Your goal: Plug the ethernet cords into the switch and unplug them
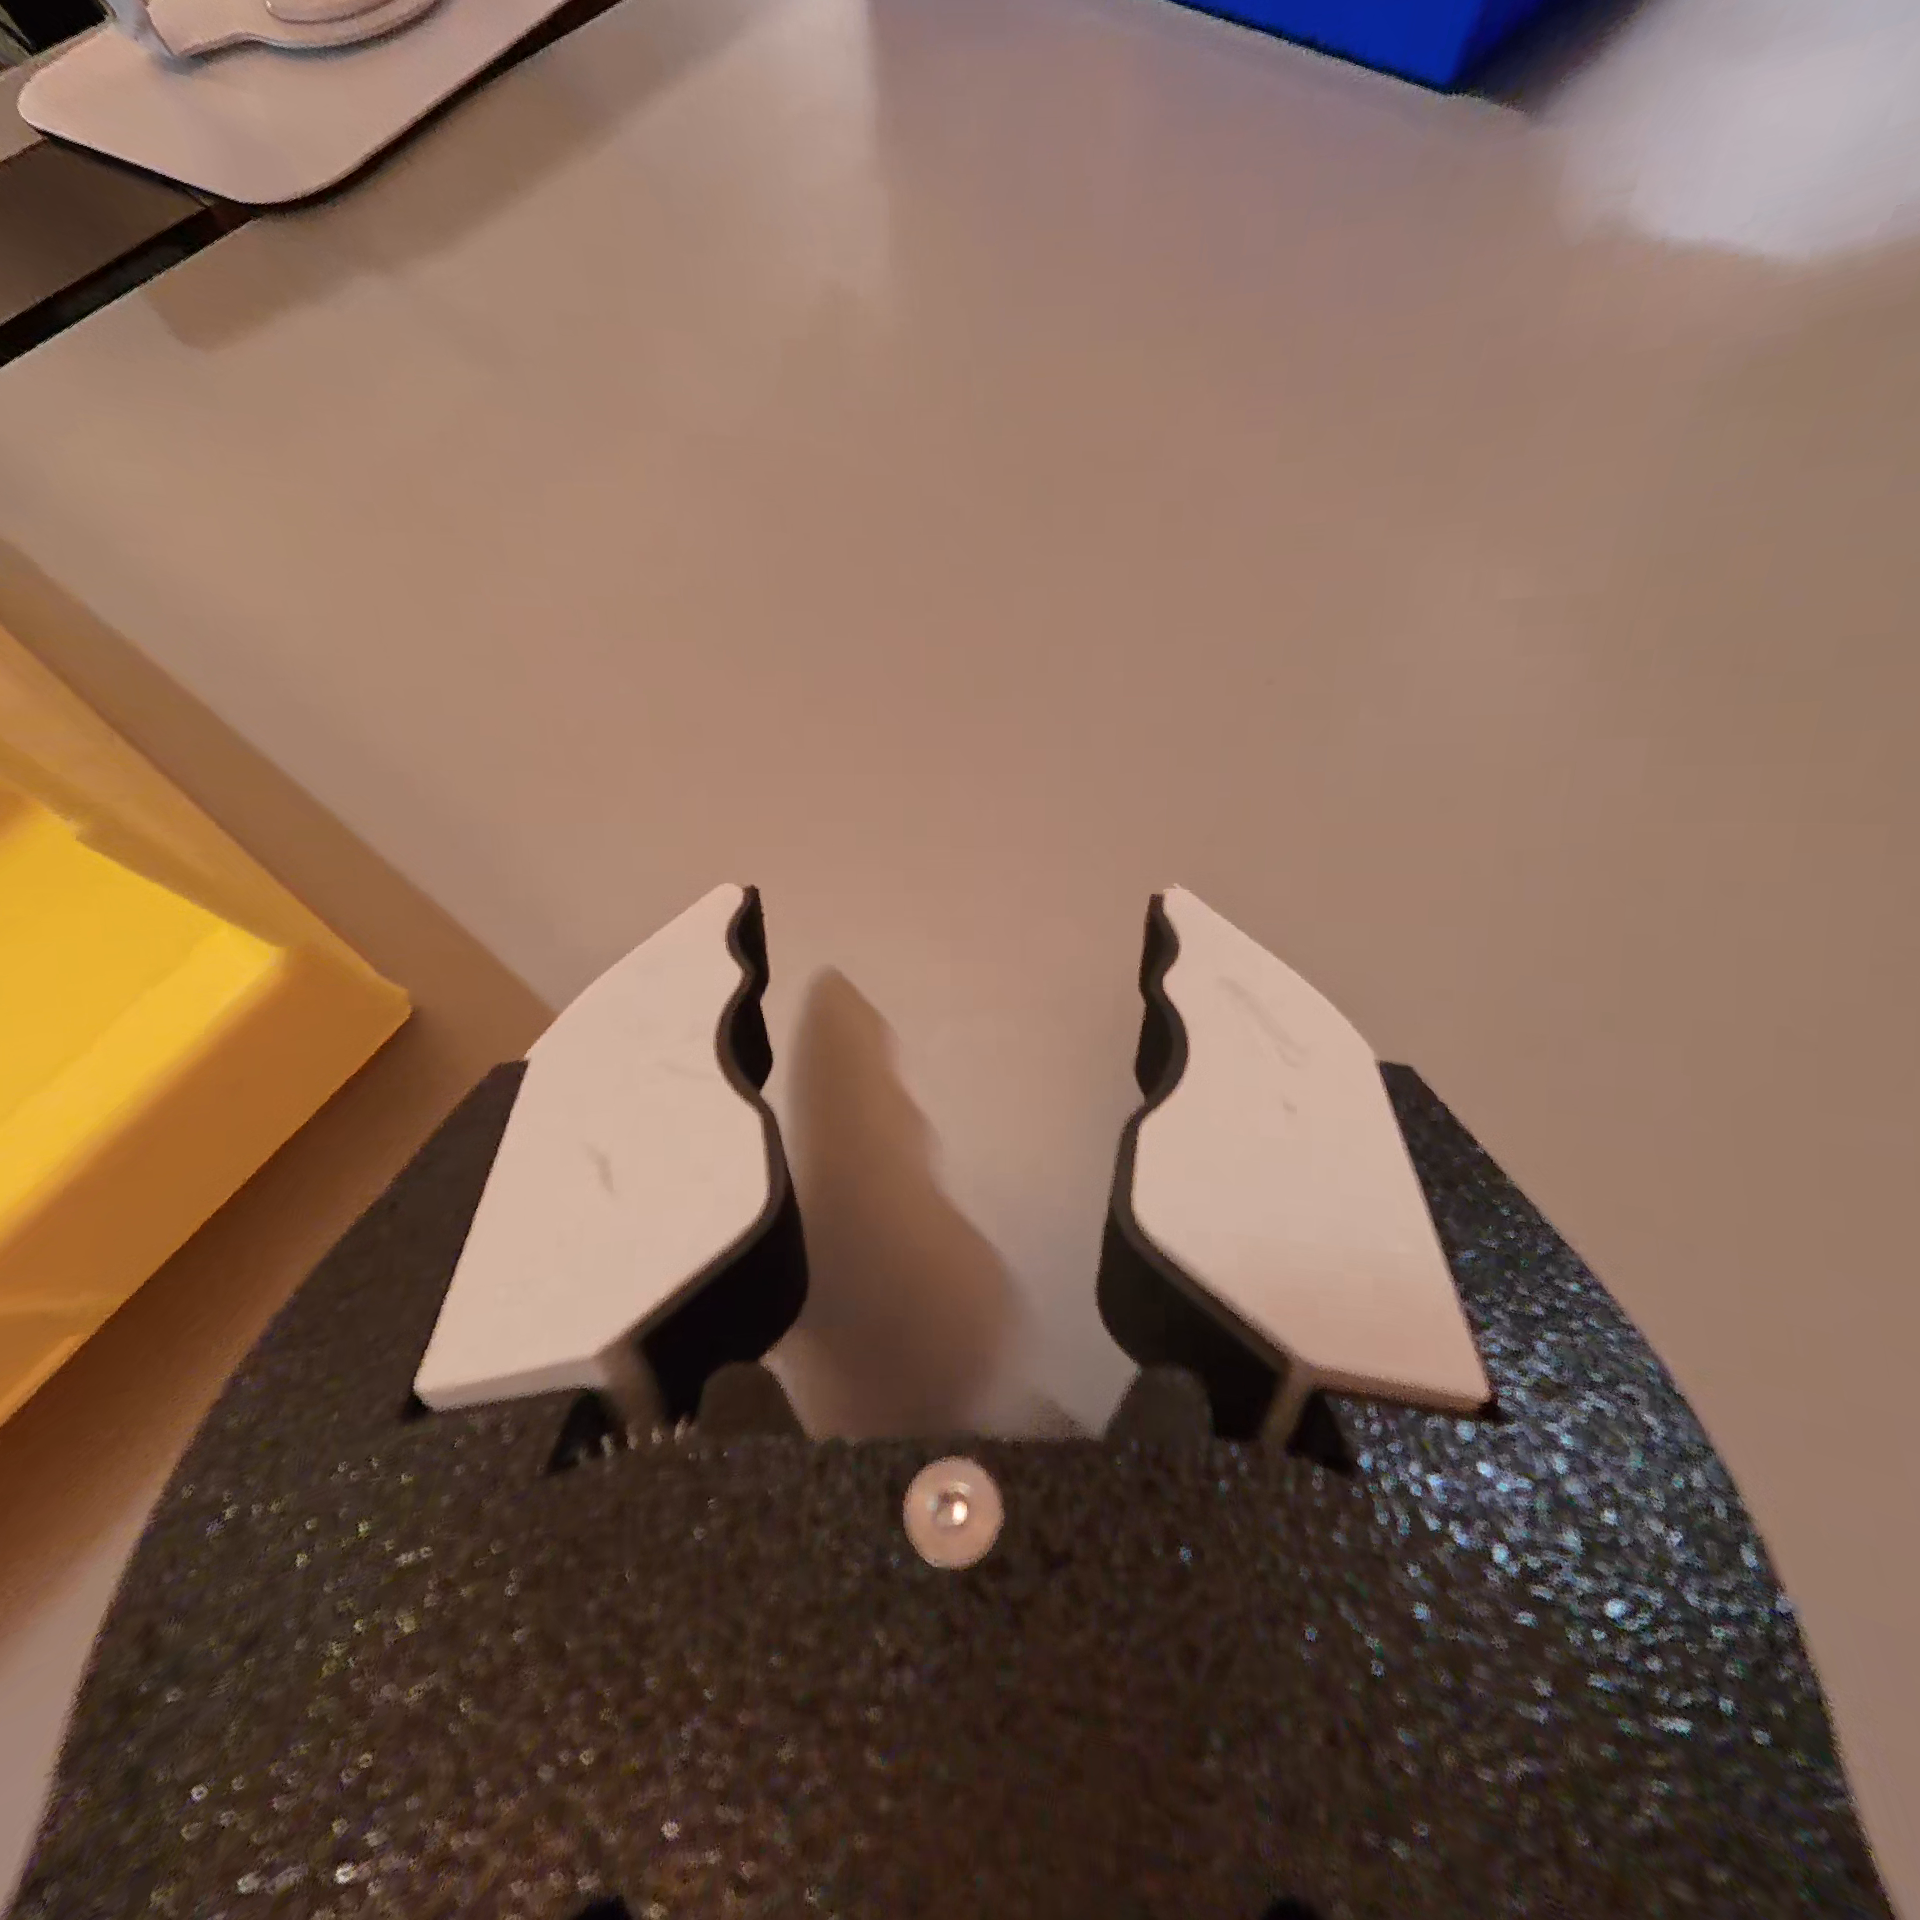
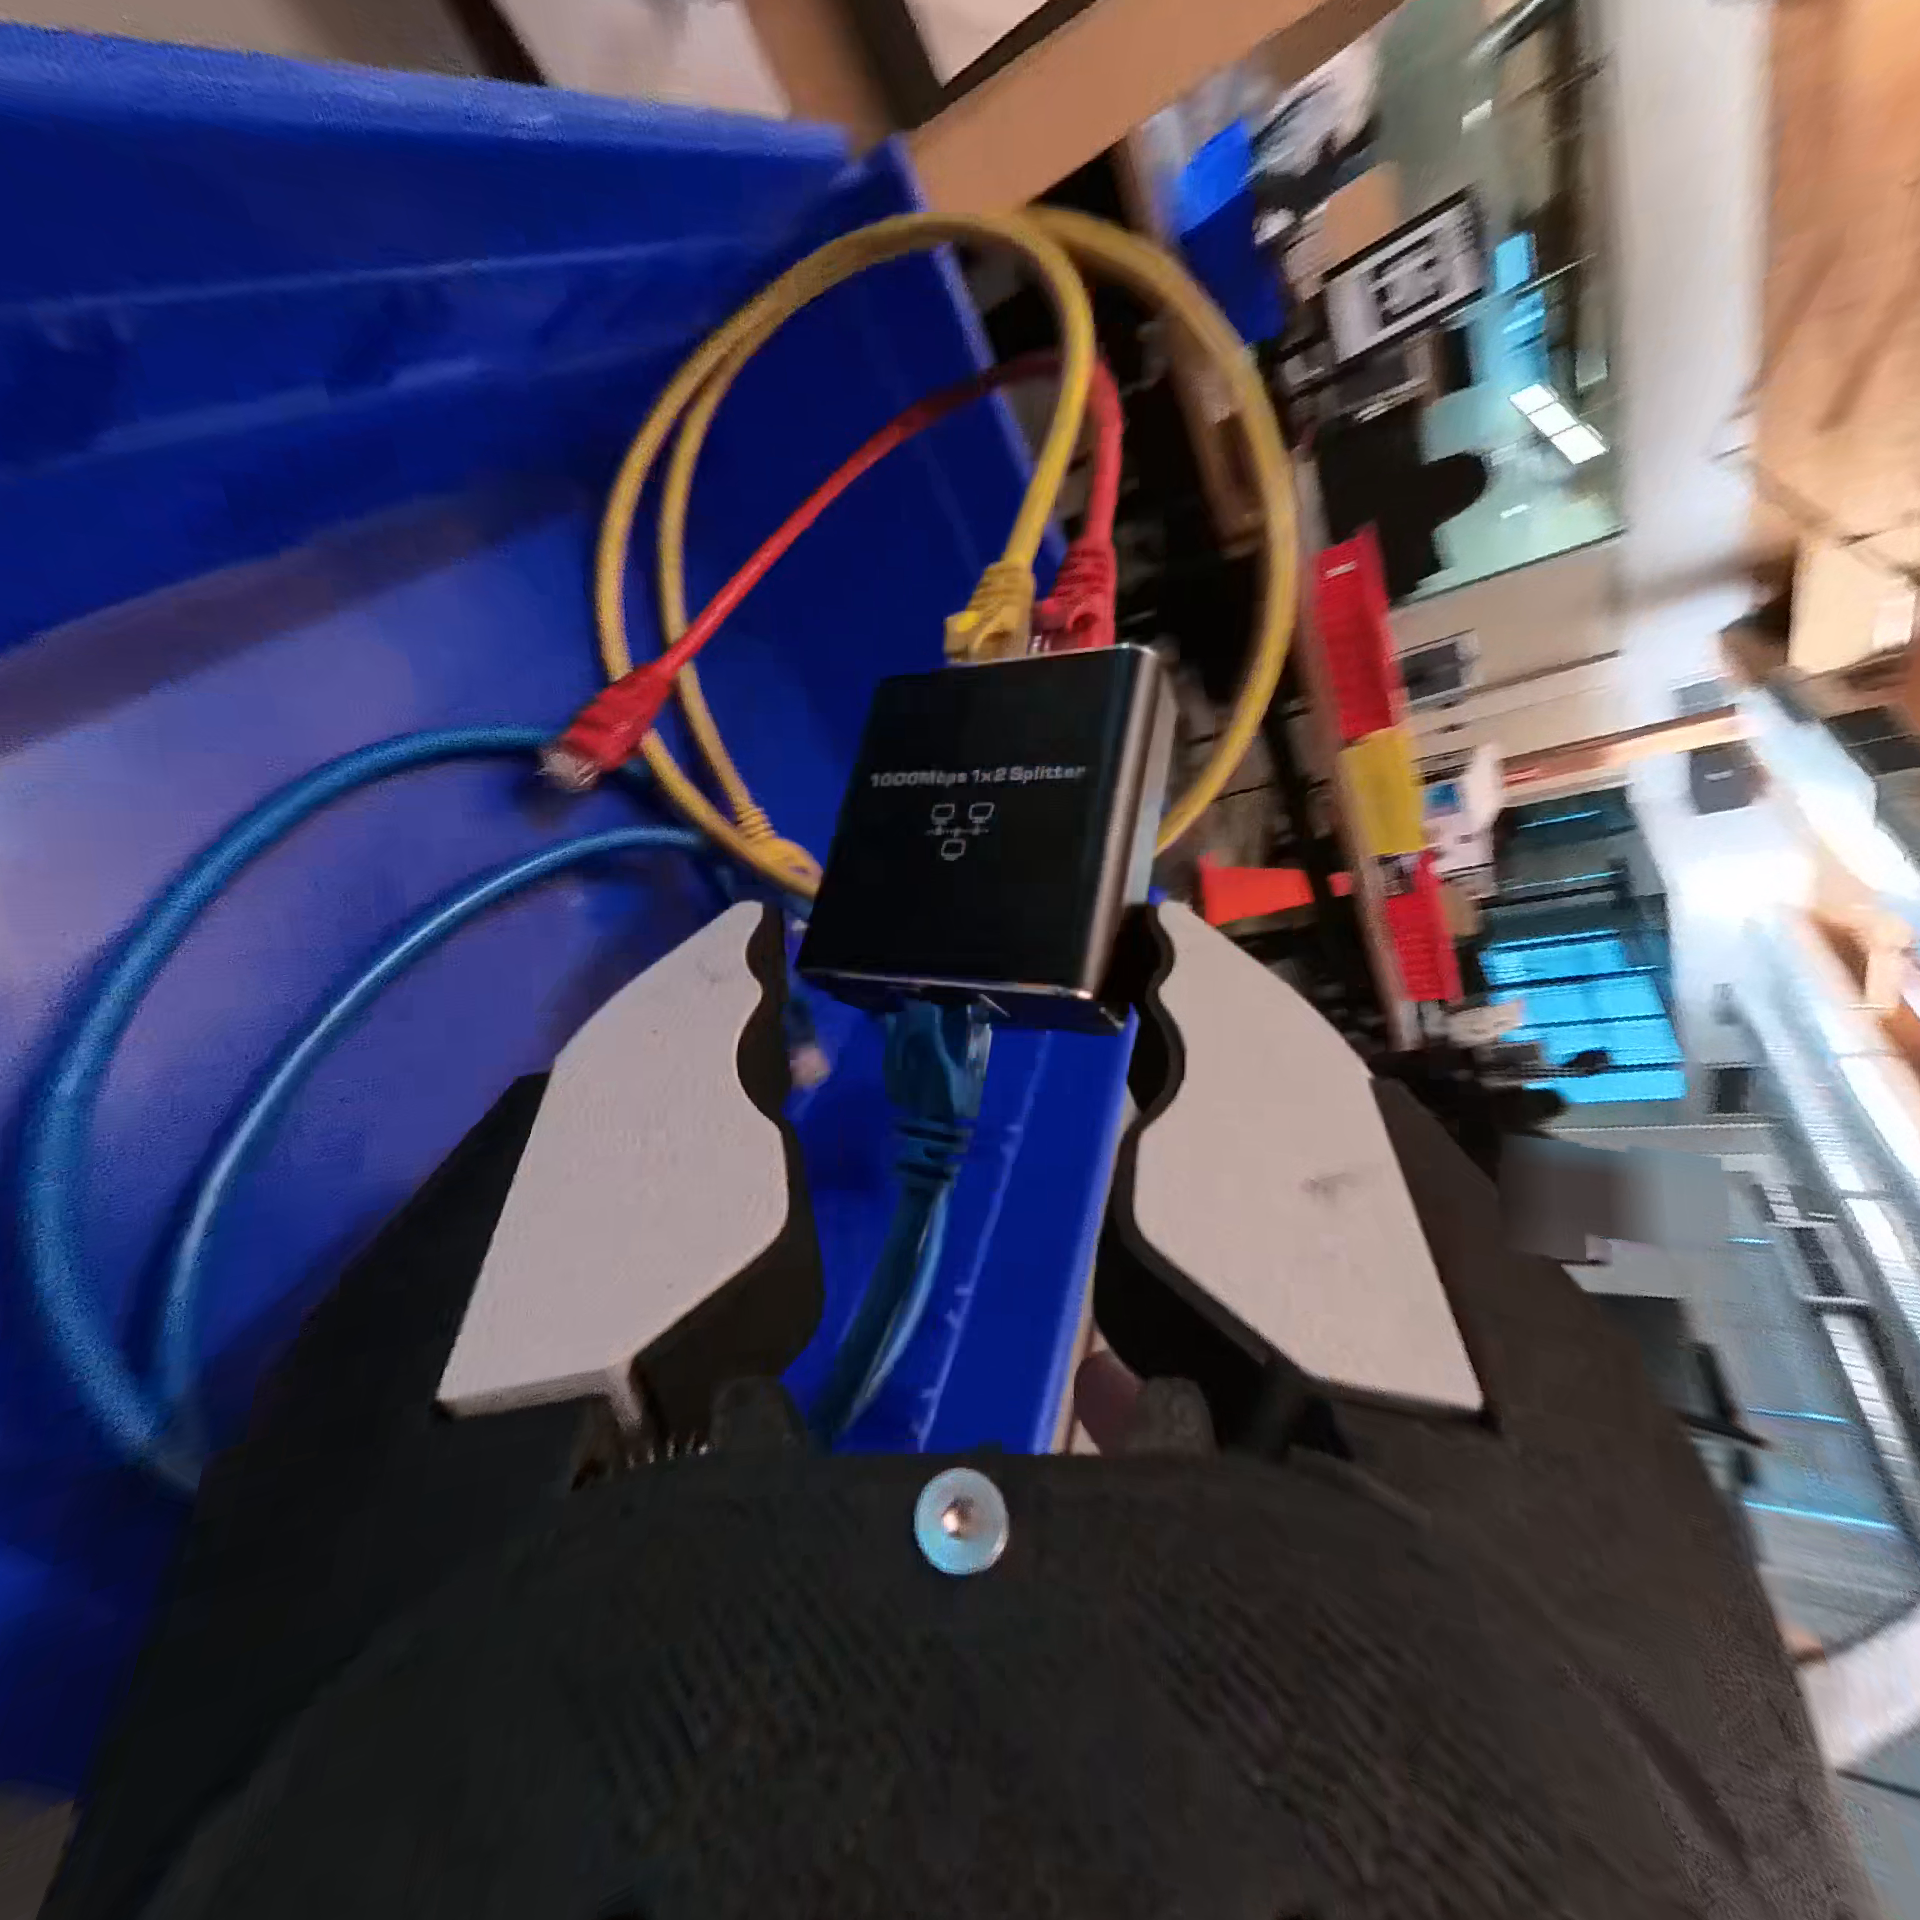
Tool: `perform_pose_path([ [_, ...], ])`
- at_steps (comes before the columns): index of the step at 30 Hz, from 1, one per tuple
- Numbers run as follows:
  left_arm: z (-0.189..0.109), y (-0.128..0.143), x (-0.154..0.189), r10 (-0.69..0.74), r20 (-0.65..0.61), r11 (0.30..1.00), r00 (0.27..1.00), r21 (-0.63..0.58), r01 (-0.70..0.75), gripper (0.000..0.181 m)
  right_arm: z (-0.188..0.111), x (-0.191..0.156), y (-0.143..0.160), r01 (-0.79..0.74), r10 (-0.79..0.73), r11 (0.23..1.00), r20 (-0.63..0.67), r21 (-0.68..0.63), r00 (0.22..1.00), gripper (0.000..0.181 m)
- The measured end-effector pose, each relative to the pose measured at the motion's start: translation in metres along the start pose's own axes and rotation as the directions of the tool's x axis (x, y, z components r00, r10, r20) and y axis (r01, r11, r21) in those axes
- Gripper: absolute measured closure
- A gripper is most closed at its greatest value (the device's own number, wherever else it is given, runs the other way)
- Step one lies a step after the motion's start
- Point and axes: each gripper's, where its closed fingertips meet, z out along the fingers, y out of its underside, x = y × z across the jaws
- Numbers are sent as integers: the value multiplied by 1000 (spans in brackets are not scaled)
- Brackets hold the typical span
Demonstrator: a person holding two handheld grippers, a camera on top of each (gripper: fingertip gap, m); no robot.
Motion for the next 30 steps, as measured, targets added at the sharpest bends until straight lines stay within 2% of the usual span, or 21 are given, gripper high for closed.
perform_pose_path([
  [3, 2, -3, 4, -2, -9, 1000, 1000, 10, 2, 113, 0, -13, 11, -84, 93, 995, 159, -59, 983, 100],
  [5, 3, -7, 7, -4, -13, 1000, 1000, 18, 5, 112, -3, -26, 25, -158, 199, 974, 287, -160, 937, 85],
  [6, 4, -9, 9, -4, -18, 1000, 1000, 23, 4, 112, -5, -26, 33, -193, 250, 959, 305, -207, 919, 83],
  [8, 5, -13, 13, 2, -24, 1000, 1000, 25, -2, 112, -12, -13, 41, -247, 305, 942, 267, -228, 914, 91],
  [11, 7, -21, 20, 32, -30, 999, 999, 28, -31, 112, -26, 13, 44, -316, 343, 935, 186, -162, 921, 88],
  [15, 13, -41, 32, 38, -50, 998, 998, 48, -35, 112, -61, 24, 56, -437, 464, 882, 169, -177, 869, 89],
  [18, 25, -71, 49, 48, -67, 993, 997, 112, -40, 111, -98, 20, 49, -586, 587, 808, 150, -60, 795, 96],
  [21, 49, -104, 67, 44, -44, 988, 998, 148, -37, 107, -127, -4, 50, -688, 682, 725, 129, 10, 720, 98],
  [24, 78, -147, 94, -8, -48, 974, 999, 225, 19, 107, -142, -41, 51, -742, 734, 669, 123, 38, 668, 93],
  [26, 102, -177, 112, -37, -38, 953, 999, 300, 47, 102, -146, -54, 58, -775, 772, 629, 72, 59, 632, 91],
  [28, 128, -198, 120, -88, 7, 943, 996, 324, 81, 87, -147, -56, 62, -791, 789, 611, 51, 44, 612, 91],
  [30, 153, -216, 131, -142, 11, 933, 990, 335, 130, 83, -153, -43, 68, -799, 801, 597, 14, 70, 599, 86],
])
